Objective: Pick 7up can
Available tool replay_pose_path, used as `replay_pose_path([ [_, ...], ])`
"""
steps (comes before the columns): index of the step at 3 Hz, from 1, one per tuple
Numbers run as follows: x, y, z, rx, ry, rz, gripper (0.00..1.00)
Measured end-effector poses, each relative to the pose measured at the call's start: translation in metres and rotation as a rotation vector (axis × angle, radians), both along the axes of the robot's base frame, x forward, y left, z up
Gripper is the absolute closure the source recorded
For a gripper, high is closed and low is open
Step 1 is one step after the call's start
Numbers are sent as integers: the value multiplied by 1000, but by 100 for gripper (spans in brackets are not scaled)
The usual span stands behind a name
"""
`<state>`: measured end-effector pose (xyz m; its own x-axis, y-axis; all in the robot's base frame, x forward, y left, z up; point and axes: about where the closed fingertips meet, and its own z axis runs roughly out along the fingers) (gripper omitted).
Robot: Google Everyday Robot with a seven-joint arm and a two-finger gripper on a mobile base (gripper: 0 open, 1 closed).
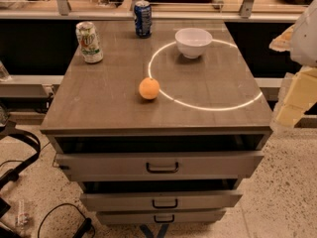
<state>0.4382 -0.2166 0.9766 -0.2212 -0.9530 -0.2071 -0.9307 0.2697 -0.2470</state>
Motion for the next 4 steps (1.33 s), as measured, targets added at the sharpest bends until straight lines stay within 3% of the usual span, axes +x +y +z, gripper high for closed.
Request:
replay_pose_path([
  [2,3,2,4,7,-25,-2,0],
  [3,18,7,4,60,-84,-33,0],
  [4,53,8,-5,230,-165,-116,0],
])
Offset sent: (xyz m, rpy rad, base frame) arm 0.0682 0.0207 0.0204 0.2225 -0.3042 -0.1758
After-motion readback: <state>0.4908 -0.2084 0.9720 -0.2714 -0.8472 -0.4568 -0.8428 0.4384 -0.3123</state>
